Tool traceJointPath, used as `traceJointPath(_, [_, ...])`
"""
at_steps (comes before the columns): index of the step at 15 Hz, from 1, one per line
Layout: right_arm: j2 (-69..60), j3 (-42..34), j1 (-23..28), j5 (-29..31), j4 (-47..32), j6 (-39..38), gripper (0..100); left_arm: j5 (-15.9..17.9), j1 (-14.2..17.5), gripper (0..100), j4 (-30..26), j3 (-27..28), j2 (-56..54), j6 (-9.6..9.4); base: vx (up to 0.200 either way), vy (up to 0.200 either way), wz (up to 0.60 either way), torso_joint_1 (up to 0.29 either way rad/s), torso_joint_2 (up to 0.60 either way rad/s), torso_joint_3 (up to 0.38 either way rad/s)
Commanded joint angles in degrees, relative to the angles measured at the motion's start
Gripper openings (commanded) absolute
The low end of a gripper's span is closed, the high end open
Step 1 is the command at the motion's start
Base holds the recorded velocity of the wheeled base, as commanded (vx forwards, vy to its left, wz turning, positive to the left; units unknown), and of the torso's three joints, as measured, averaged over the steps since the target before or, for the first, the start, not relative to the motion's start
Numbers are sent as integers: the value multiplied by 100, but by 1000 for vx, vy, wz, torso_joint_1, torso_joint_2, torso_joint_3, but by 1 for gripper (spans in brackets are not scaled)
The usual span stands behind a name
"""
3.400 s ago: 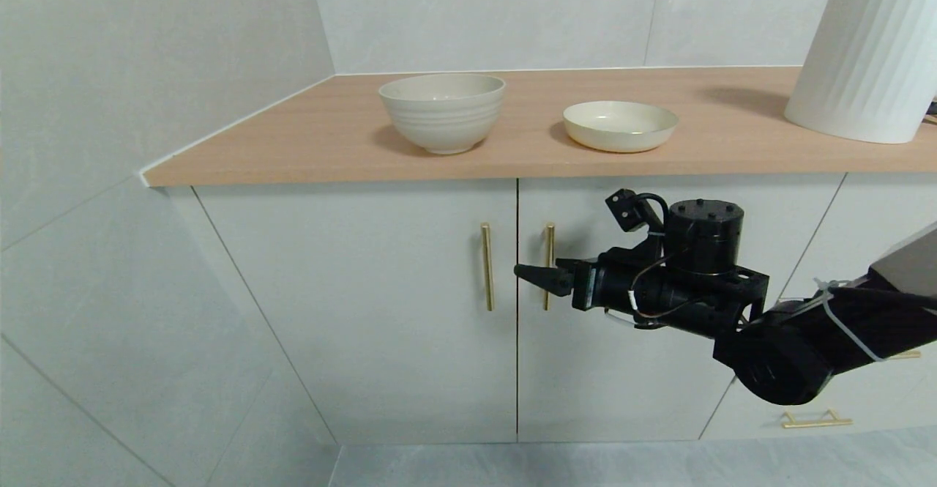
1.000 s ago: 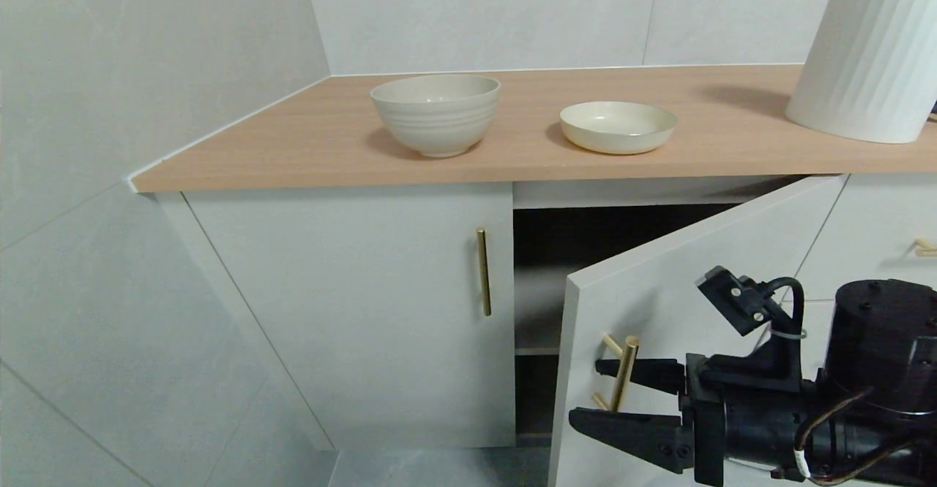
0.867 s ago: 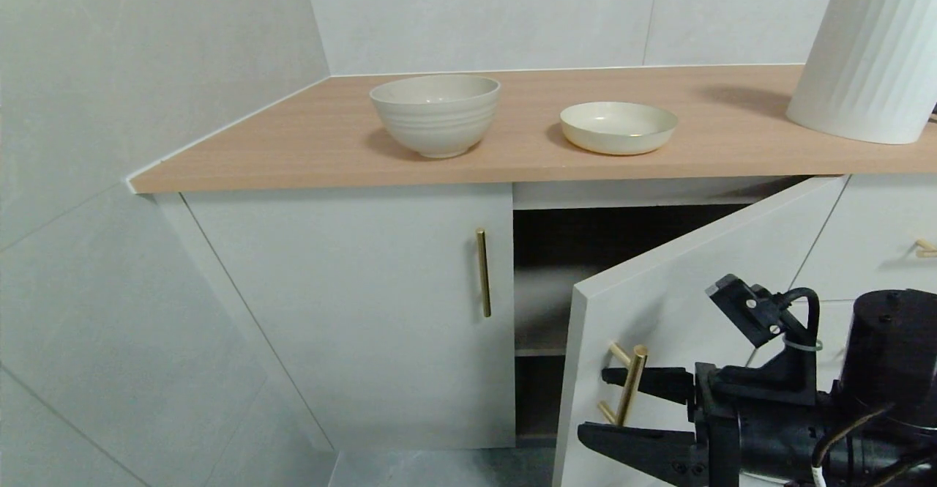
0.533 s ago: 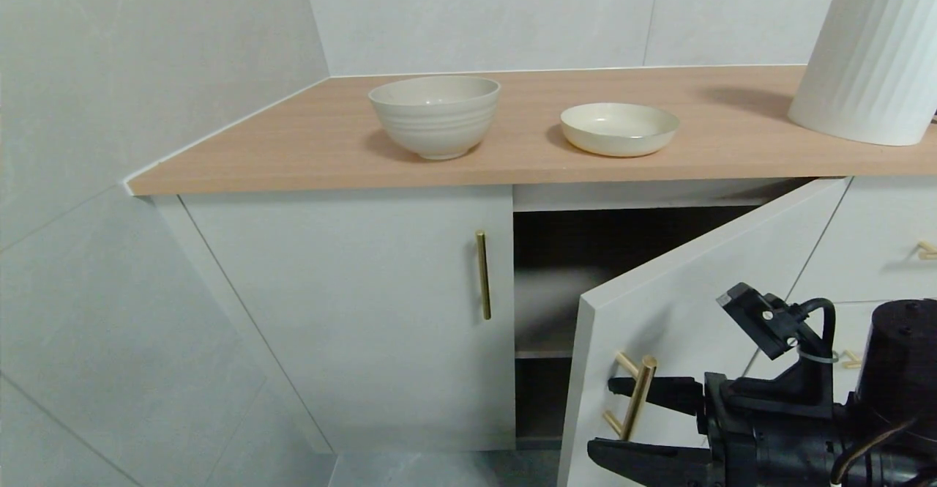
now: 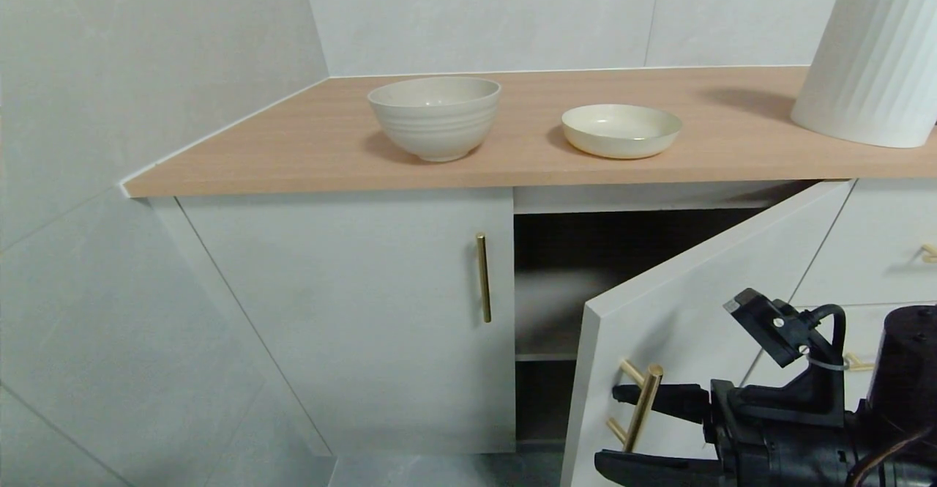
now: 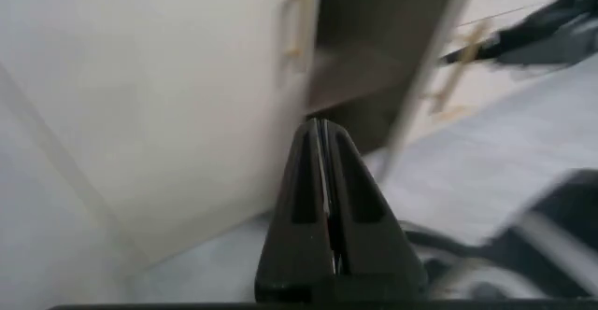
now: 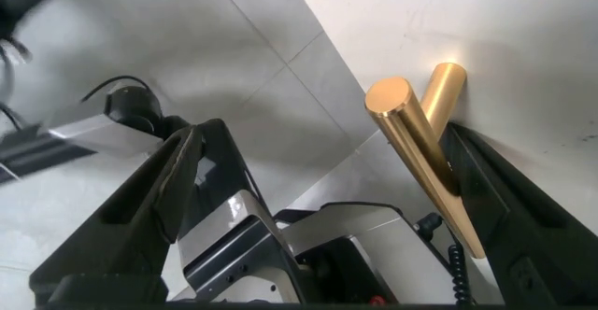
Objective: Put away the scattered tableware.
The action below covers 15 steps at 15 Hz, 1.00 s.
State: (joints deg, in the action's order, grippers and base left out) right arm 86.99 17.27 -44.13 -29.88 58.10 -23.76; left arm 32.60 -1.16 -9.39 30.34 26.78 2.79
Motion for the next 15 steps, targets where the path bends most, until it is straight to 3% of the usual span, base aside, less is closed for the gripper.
traceJointPath(1, [20,-14,1,17,0,3,100,669,-104,0,7,701,1338,310,0,0,0,0,0,0])
traceJointPath(2, [2,-14,1,17,0,3,100,1082,-227,0,7,789,1760,345,0,0,0,0,0,0])
traceJointPath(3, [-24,-22,1,17,0,3,100,1275,-675,0,51,815,2279,389,0,0,0,0,0,0])
traceJointPath(4, [-33,-49,1,17,0,3,100,1275,-1088,0,244,807,2692,485,0,0,0,0,0,0])
traceJointPath(5, [-42,-49,10,17,0,-6,100,1275,-1326,0,570,807,3166,644,0,0,0,0,0,0])
traceJointPath(7, [-86,-57,1,17,0,3,100,1267,-1651,0,1185,807,3922,767,0,0,0,0,0,0])
traceJointPath(8, [-147,-128,10,17,-9,3,100,1170,-1932,0,1765,798,4511,881,0,0,0,0,0,0])
traceJointPath(10, [-156,-163,10,17,-9,3,100,379,-2582,0,2776,692,5548,1145,0,0,0,0,0,0])
traceJointPath(12, [-156,-163,10,17,-9,3,100,-289,-3066,0,3821,420,6243,1136,0,0,0,0,0,0])
traceJointPath(15, [-156,-181,10,8,-9,12,100,-553,-3453,0,5087,253,6902,1162,0,0,0,0,0,0])
